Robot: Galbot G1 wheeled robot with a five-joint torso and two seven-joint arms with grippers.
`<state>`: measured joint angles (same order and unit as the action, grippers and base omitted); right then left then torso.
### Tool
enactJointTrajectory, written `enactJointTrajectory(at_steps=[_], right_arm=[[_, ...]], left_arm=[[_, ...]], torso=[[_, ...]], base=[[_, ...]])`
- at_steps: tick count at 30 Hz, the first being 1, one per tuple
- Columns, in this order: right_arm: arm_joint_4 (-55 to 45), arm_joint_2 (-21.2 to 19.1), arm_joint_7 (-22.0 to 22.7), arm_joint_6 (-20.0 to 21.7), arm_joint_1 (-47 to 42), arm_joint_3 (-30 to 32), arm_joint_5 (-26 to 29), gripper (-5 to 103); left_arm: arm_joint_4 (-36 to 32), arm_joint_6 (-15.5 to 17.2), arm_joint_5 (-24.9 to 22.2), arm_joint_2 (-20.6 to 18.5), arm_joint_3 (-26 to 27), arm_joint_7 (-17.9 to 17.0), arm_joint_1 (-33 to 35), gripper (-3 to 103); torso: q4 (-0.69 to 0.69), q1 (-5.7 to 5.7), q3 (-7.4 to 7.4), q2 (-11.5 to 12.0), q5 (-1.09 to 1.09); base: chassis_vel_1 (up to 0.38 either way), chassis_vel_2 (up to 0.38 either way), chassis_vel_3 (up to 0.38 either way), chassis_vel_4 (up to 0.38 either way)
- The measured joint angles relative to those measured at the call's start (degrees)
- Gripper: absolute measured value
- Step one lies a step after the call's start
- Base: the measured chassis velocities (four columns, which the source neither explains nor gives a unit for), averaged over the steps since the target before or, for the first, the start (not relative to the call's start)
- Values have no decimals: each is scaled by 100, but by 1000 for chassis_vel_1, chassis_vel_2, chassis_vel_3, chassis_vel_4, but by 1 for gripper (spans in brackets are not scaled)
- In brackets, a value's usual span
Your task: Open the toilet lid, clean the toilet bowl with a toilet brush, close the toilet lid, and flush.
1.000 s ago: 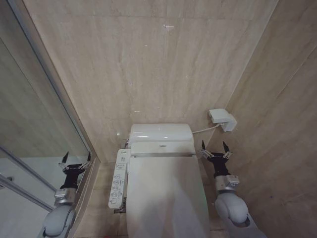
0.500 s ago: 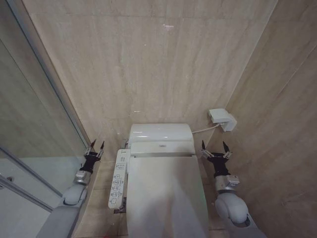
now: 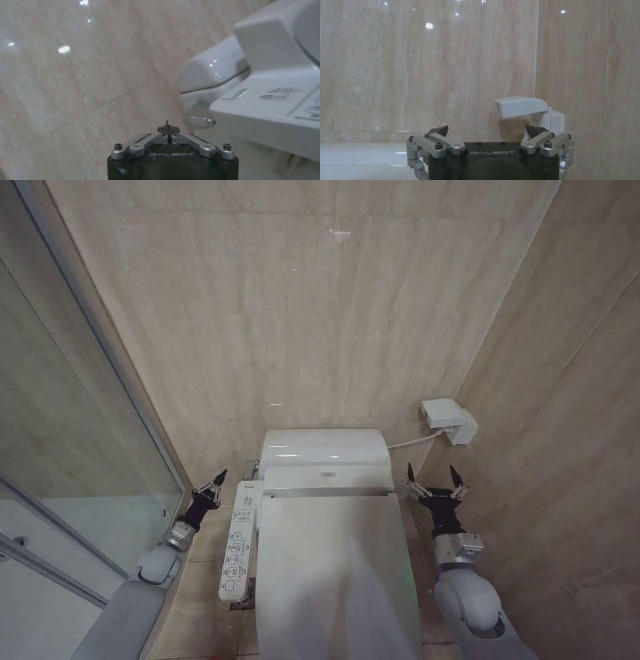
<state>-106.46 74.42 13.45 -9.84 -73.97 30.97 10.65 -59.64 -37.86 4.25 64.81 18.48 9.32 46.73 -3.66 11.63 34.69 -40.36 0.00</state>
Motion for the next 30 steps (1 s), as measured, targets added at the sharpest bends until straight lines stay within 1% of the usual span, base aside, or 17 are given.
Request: enactJointTrajectory(at_steps=[12, 20, 30], right_arm=[[0, 0, 0, 0, 0, 0, 0, 100], [1, 0, 0, 0, 0, 0, 0, 100], [1, 0, 0, 0, 0, 0, 0, 100]], left_arm=[[-295, -45, 138, -111, -89, 169, 36, 0], [-82, -129, 129, -163, -304, 251, -170, 0], [55, -154, 107, -114, -442, 328, -308, 0]], torso=[[-1, 0, 0, 0, 1], [0, 0, 0, 0, 1], [-1, 0, 0, 0, 1]], base=[[0, 0, 0, 0], [0, 0, 0, 0], [0, 0, 0, 0]])
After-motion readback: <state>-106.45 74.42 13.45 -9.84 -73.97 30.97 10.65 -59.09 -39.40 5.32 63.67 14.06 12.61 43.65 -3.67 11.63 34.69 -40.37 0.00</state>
